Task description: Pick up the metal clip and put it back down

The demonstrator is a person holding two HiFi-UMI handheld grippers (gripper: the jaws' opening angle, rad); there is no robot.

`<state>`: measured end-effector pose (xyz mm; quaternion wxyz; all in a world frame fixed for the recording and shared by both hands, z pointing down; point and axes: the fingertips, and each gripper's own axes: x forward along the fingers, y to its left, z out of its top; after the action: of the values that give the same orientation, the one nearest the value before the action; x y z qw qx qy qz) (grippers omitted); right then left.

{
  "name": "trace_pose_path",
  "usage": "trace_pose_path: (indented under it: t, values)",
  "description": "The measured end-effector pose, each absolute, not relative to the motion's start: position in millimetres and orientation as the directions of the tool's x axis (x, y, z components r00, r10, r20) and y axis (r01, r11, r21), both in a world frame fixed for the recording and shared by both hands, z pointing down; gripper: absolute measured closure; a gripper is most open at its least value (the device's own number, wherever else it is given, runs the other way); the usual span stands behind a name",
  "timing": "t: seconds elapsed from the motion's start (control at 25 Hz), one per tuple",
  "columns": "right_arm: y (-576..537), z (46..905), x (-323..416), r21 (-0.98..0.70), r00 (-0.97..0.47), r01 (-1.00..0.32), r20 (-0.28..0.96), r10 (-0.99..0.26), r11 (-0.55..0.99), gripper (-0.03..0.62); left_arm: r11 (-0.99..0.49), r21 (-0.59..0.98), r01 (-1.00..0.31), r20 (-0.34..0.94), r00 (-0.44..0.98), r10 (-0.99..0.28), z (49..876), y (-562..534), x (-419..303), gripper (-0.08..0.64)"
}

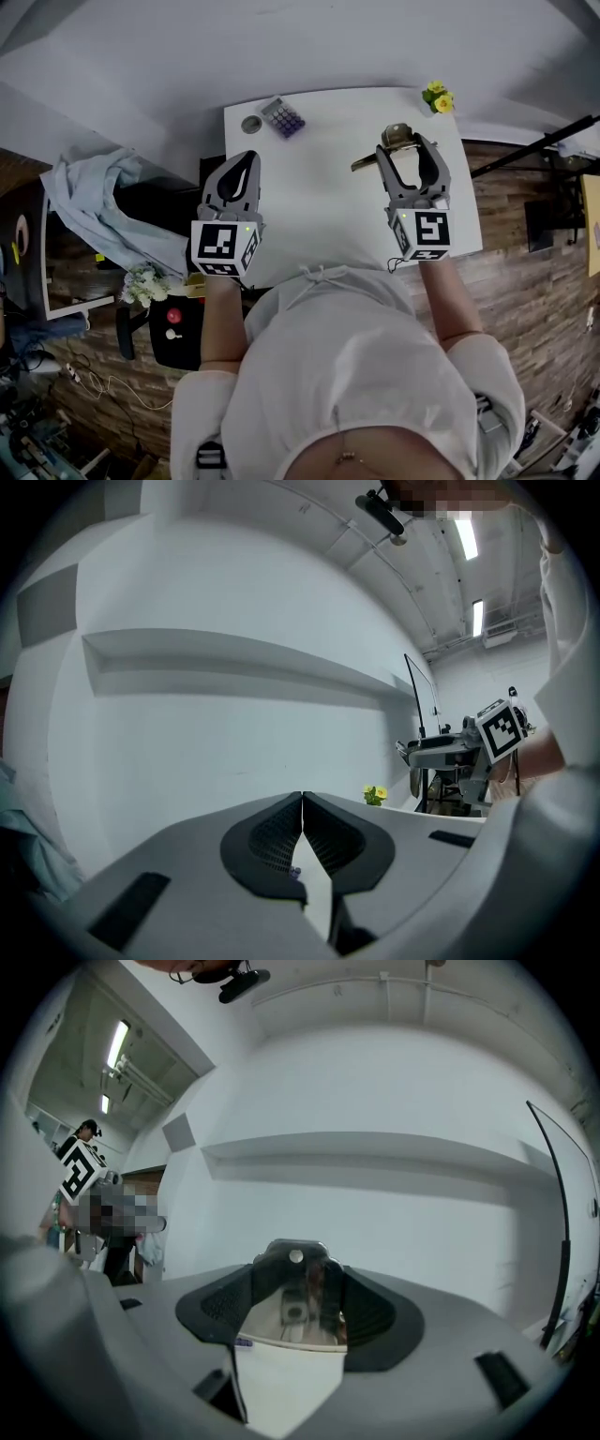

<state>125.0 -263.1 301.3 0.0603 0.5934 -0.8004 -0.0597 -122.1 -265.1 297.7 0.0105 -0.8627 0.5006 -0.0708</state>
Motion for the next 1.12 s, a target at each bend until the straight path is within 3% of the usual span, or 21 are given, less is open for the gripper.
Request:
trace_pose_path:
  t: [0.4, 0.76, 1.12]
  values:
    - [-261.6, 315.5, 127.0, 0.138, -0.286, -0.945, 0.085, -0.955, 0.295, 0.299, -0.499, -0.080, -0.863, 0.110, 0.490, -0.865, 297.1, -254.4, -118.8, 0.540]
    - [-274.6, 401.3, 118.3, 0.102, -0.285, -0.939, 0.305, -0.909, 0.329, 0.298, -0.528, -0.037, -0.848, 0.182, 0.514, -0.838, 338.6, -246.1, -114.9, 0.540]
    - [-282.7, 508.4, 113.9, 0.006, -0.266, -0.943, 0.591, -0.762, 0.334, 0.298, -0.543, 0.006, -0.839, 0.288, 0.522, -0.803, 390.5, -249.0, -107.9, 0.540]
